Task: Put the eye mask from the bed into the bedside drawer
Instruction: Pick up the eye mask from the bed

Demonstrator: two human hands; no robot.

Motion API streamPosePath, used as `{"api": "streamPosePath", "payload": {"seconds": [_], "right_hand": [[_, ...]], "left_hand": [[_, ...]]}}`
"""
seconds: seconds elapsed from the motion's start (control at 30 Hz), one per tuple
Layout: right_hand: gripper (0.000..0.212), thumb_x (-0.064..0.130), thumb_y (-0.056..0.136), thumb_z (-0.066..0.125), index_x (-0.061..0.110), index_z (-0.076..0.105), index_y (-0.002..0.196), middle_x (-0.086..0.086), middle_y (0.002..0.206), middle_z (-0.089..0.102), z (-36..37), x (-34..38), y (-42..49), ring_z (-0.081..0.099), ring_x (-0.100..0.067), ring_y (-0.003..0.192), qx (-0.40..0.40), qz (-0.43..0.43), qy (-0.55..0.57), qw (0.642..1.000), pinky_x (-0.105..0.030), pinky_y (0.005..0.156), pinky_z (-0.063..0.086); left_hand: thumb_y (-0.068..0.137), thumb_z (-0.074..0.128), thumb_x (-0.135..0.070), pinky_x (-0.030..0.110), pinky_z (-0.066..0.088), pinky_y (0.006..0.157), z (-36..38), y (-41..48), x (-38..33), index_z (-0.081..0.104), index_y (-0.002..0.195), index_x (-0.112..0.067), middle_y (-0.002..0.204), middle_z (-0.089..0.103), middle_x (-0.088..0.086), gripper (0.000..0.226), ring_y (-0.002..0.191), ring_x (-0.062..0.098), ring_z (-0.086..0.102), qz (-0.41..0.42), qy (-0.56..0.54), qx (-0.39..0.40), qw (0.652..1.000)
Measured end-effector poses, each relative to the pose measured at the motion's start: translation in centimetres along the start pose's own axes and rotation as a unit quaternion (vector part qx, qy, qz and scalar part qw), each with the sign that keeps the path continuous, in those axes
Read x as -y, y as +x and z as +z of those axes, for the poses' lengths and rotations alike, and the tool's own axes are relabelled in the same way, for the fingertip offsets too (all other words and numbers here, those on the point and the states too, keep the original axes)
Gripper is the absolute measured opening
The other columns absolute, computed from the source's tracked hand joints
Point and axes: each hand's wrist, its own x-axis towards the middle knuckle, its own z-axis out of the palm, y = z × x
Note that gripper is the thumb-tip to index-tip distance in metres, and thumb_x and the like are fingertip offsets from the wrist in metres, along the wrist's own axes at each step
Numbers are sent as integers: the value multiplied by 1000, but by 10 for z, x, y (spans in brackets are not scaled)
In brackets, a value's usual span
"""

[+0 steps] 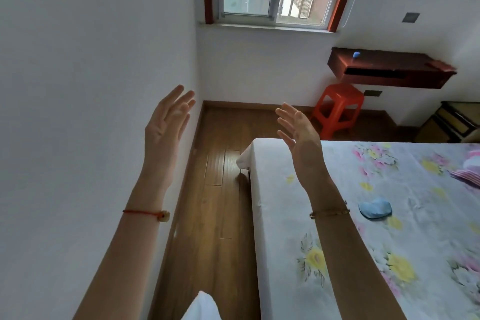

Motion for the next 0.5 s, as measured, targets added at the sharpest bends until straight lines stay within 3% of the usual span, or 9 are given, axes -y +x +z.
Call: {"api": "streamPosePath", "payload": {"seconds": [0.13,0.5], "right_hand": [[42,39,103,35,22,53,136,4,137,60,-4,-28,59,55,-12,128,-32,12,-12,999,-39,111,42],[38,38,104,32,28,55,132,10,133,62,6,-80,227,56,-9,126,-153,20,-36,987,-25,102,46]], "left_hand": [[96,53,-25,42,39,118,13,66,39,45,148,-8,146,57,11,55,136,20,56,-14,-10,25,1000],[103,49,-17,36,41,117,42,273,131,48,146,-10,144,59,10,44,134,18,58,-67,-29,134,988]]}}
